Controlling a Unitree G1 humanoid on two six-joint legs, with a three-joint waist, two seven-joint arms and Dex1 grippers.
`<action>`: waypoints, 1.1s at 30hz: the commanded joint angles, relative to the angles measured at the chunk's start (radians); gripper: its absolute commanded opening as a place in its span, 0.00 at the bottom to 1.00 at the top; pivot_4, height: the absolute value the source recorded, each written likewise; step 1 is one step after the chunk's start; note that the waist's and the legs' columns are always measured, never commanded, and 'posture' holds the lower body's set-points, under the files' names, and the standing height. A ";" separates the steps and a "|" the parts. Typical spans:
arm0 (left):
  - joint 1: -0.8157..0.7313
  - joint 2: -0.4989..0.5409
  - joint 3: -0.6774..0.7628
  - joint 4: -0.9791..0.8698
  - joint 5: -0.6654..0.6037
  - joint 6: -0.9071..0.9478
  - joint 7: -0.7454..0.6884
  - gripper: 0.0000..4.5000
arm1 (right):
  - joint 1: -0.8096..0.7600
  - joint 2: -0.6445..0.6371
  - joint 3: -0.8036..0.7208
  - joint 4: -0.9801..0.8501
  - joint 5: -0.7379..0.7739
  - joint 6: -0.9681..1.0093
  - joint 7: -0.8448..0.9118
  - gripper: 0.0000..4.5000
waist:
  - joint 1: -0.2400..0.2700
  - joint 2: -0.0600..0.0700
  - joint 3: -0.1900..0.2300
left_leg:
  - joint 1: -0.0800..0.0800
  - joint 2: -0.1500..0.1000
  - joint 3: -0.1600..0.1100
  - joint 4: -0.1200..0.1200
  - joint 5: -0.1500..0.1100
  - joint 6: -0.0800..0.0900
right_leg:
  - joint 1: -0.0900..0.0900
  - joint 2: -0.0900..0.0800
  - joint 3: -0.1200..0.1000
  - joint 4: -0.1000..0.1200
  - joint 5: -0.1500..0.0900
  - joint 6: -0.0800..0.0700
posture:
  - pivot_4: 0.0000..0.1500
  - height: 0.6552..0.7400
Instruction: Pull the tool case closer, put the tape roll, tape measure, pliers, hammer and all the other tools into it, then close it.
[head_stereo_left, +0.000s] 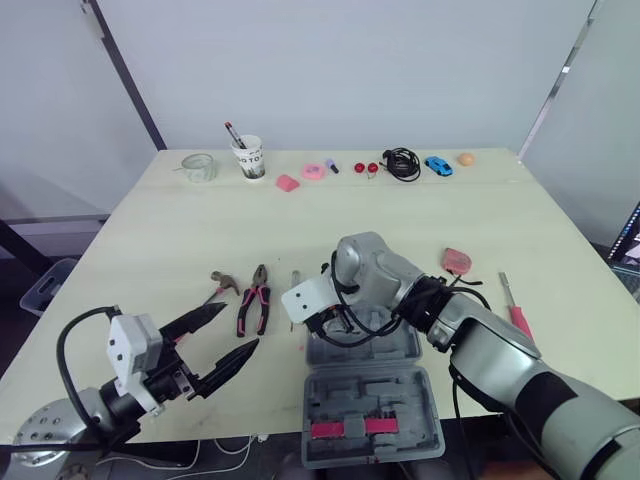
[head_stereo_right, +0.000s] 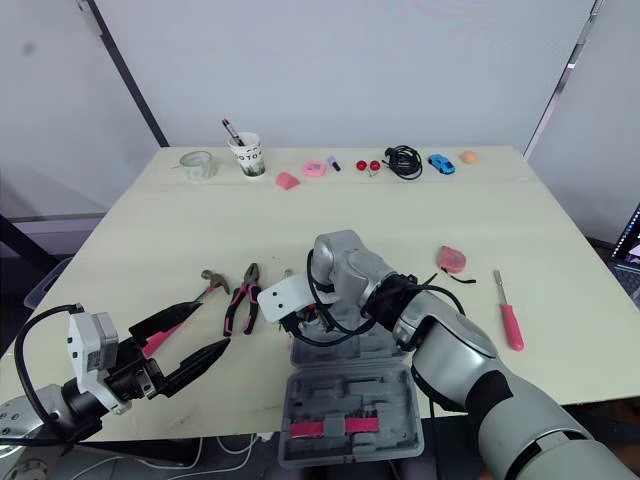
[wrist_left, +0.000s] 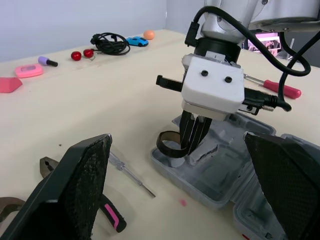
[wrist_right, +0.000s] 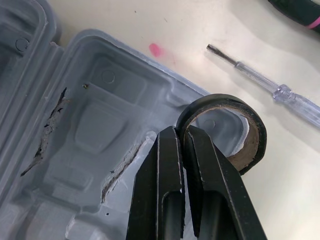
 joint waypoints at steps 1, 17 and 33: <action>-0.009 0.013 0.008 -0.008 0.001 -0.008 -0.004 1.00 | -0.002 0.010 -0.008 0.015 -0.004 -0.022 -0.020 0.00 | -0.004 0.000 0.000 | 0.000 0.000 0.000 0.000 0.000 0.000 | 0.000 0.000 0.000 0.000 0.000 0.000 | 1.00 1.00; -0.012 0.022 -0.008 -0.024 0.007 0.014 0.001 1.00 | -0.005 0.034 -0.031 0.061 0.006 -0.052 -0.056 0.97 | -0.011 0.000 0.000 | 0.000 0.000 -0.001 0.000 0.000 0.000 | 0.000 0.000 0.000 0.000 0.000 0.000 | 1.00 1.00; -0.016 0.023 -0.014 -0.009 0.015 0.011 -0.018 1.00 | 0.136 -0.082 -0.219 -0.269 0.163 0.155 -0.031 0.99 | -0.009 0.000 0.000 | -0.006 0.000 -0.009 0.000 0.000 0.000 | -0.002 0.010 0.014 -0.001 0.000 0.000 | 1.00 1.00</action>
